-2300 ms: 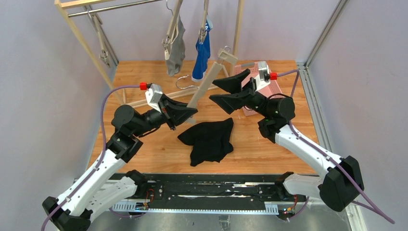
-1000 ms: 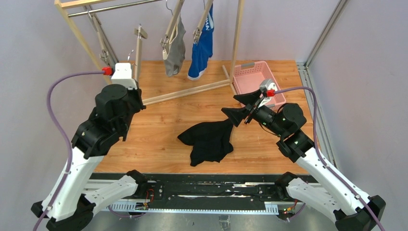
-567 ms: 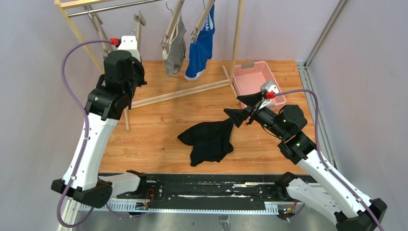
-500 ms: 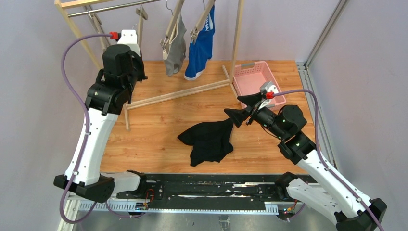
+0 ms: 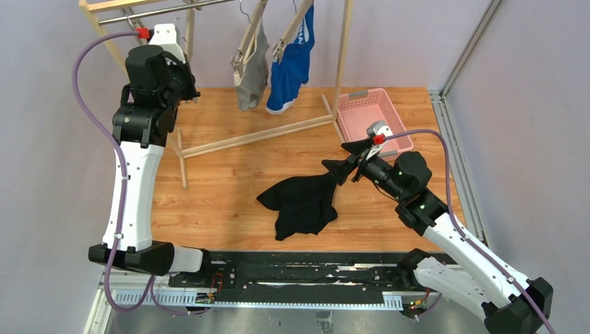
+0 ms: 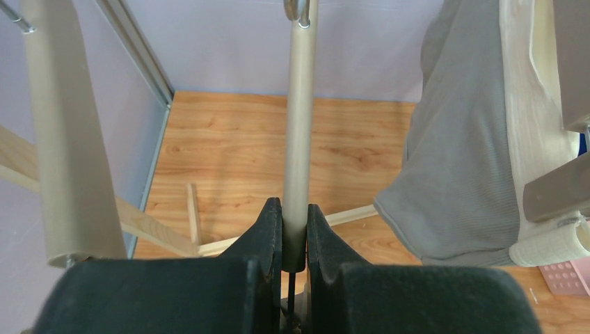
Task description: Remove the underwear clipped to the hanger
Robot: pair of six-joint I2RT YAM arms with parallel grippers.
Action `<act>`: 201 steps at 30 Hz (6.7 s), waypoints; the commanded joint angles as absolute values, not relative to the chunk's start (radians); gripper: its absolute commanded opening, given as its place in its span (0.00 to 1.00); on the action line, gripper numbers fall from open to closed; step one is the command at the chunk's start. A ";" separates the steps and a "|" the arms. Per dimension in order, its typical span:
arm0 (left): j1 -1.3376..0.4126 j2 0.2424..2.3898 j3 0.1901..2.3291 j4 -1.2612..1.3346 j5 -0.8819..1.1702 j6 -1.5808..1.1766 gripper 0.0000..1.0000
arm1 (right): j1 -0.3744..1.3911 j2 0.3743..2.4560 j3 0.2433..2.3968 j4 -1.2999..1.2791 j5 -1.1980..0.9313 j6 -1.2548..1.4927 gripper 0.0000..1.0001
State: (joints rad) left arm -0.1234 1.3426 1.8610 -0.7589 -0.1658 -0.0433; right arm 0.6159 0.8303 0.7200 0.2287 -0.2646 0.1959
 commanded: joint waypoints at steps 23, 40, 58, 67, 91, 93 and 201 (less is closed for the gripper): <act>-0.018 1.429 1.979 -0.622 -0.073 -0.075 0.00 | 0.629 0.855 0.681 0.295 -0.258 0.182 0.81; 0.006 1.487 1.959 -0.632 -0.098 -0.075 0.00 | 0.629 0.898 0.687 0.292 -0.262 0.193 0.81; 0.009 1.488 1.980 -0.683 -0.151 -0.096 0.38 | 0.639 1.133 0.741 -0.028 -0.246 0.128 0.81; 0.009 1.385 1.976 -0.707 -0.205 -0.104 0.78 | 0.713 1.260 0.755 -0.091 -0.237 0.077 0.81; -0.060 1.269 2.028 -0.712 -0.065 -0.087 0.92 | 0.864 1.684 0.892 -0.230 -0.248 0.044 0.00; -0.147 1.306 2.066 -0.712 -0.104 -0.046 0.90 | 0.864 1.629 0.904 -0.252 -0.207 0.048 0.00; -0.236 1.107 1.452 -0.545 0.075 -0.023 0.00 | 0.253 1.161 0.993 -0.054 -0.159 0.061 0.77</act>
State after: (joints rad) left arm -0.2325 1.2221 1.5387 -0.5278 0.0017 -0.0261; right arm 0.2653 1.1618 1.0027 -0.0582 -0.0853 0.0303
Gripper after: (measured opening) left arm 0.070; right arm 0.768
